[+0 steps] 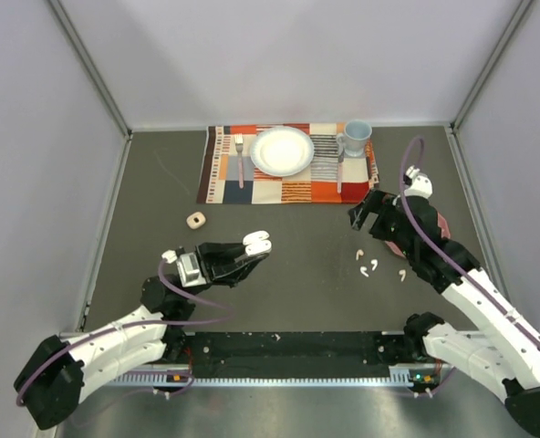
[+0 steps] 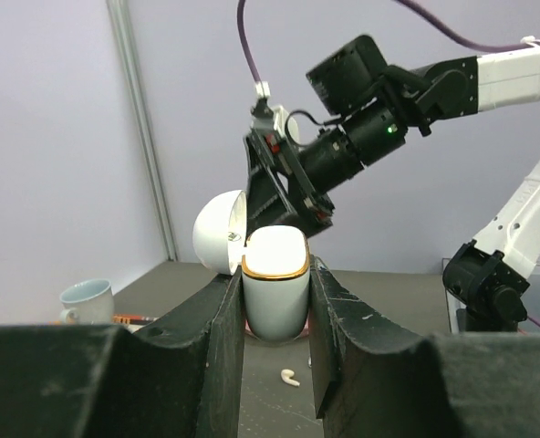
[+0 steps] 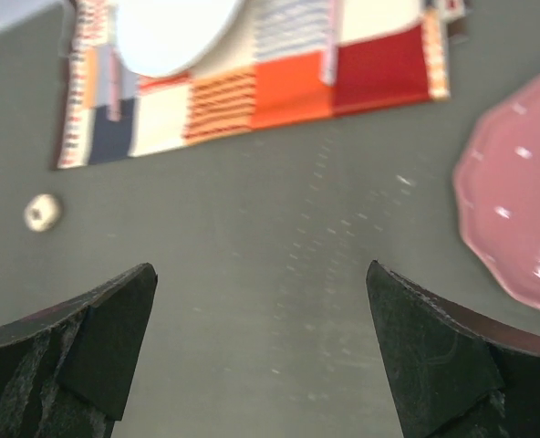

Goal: Insert the wireless bluetooth earbuds into the charging case
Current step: Pick up the right earbud from the center of the board.

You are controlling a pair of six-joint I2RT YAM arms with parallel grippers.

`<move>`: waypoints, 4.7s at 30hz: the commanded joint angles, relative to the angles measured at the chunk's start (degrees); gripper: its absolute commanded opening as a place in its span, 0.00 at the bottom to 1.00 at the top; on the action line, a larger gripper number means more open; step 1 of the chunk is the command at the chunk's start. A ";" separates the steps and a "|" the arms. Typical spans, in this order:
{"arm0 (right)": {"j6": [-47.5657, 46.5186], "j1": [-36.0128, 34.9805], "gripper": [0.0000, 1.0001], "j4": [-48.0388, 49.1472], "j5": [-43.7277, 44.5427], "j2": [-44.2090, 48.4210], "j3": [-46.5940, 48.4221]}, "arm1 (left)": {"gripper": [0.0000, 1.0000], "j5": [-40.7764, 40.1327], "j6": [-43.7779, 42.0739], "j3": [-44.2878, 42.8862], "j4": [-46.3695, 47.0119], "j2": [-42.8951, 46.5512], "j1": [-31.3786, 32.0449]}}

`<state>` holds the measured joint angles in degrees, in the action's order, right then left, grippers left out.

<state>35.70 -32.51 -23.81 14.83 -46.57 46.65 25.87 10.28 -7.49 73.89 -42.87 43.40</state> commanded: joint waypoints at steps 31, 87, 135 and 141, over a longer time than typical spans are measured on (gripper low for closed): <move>4.99 9.92 0.49 -5.37 4.16 -17.15 -12.20 | 0.00 -5.21 -2.99 1.16 2.40 6.48 0.20; -2.39 11.15 0.34 1.23 1.34 -25.85 -12.64 | 0.00 -7.06 -4.13 1.42 0.56 6.49 0.20; -2.74 11.15 0.17 0.87 1.86 -16.11 -14.40 | 0.00 -7.59 -4.31 1.42 -1.03 6.93 0.20; -4.23 11.15 0.13 0.79 0.29 -7.76 -14.93 | 0.00 -7.76 -4.22 1.33 -0.85 6.93 0.11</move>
<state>33.08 -21.89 -24.05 15.90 -57.78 31.77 18.52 6.04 -5.76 71.50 -36.14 43.44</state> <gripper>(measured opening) 0.200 0.338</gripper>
